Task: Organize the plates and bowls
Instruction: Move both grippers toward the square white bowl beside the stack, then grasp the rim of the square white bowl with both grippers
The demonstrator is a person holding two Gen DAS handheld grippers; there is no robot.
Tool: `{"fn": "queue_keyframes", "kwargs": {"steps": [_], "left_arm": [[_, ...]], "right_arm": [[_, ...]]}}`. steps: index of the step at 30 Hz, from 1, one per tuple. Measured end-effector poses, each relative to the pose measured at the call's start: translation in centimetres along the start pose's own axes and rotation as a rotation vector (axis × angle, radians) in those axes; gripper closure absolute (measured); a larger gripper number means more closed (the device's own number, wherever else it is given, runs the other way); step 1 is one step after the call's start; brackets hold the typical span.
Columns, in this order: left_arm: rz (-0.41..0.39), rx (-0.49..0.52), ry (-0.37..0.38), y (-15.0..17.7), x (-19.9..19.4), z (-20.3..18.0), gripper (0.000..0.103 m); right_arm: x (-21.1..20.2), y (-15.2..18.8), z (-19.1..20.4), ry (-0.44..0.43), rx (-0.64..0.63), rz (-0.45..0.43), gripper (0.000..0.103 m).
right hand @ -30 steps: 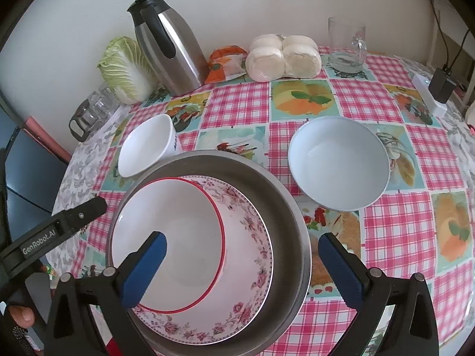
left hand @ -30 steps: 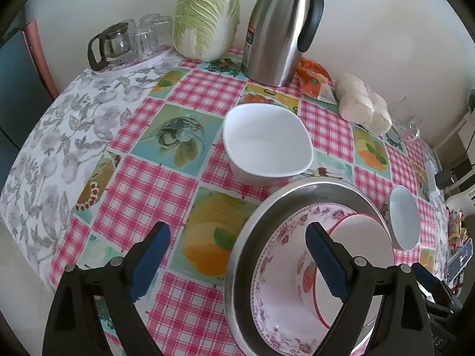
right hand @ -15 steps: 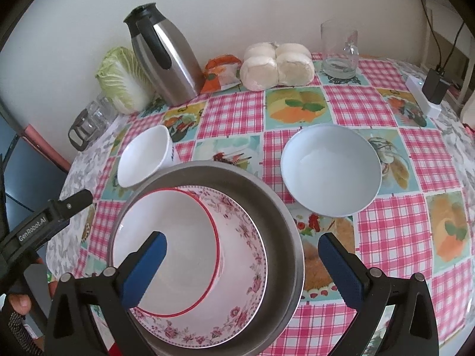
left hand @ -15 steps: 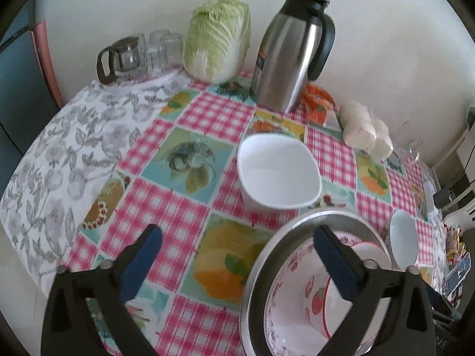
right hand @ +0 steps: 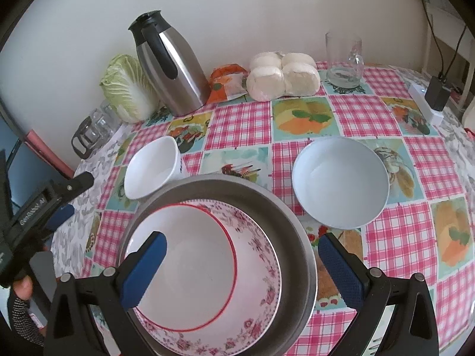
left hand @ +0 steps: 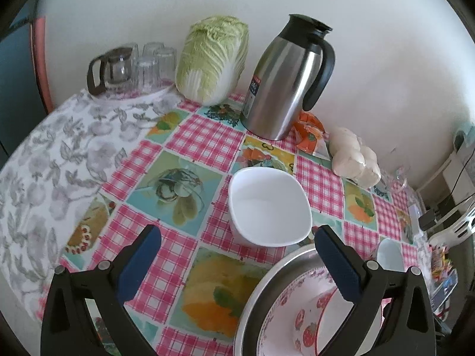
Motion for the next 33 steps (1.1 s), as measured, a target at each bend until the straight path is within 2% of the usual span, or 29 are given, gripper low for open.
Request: {"fn": "queue_keyframes", "kwargs": {"steps": [5, 10, 13, 17, 22, 29, 33], "left_arm": [[0.064, -0.072, 0.055, -0.6, 1.6, 0.6, 0.000], [0.077, -0.104, 0.070, -1.7, 2.7, 1.2, 0.000], [0.113, -0.121, 0.084, -2.1, 3.7, 1.6, 0.000], [0.135, -0.154, 0.088, -2.6, 4.8, 2.3, 0.000], [0.172, -0.201, 0.116, -3.3, 5.9, 2.7, 0.000], [0.235, -0.248, 0.104, -2.9, 8.4, 2.9, 0.000], [0.260, -0.246, 0.104, -2.7, 9.3, 2.7, 0.001]], "right_arm": [[0.0, -1.9, 0.8, 0.007, -0.010, 0.006, 0.000], [0.1, -4.7, 1.9, -0.004, -0.020, 0.011, 0.000], [0.6, -6.3, 2.6, -0.020, -0.009, 0.024, 0.000], [2.4, -7.7, 3.4, -0.042, 0.021, 0.078, 0.000], [4.5, -9.1, 4.2, 0.011, -0.013, 0.128, 0.002], [8.1, -10.0, 5.2, 0.037, -0.057, 0.214, 0.023], [10.0, -10.2, 6.3, 0.047, -0.105, 0.259, 0.029]]}}
Point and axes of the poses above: each gripper's, at about its wrist camera, not at the fingertips, and x roughly the way its jaws point, z to its left, y to its underside, the point moved 7 cm from there along x, roughly the way its jaws point, and after that the axes turned 15 degrees about -x, right-handed, at the moved point
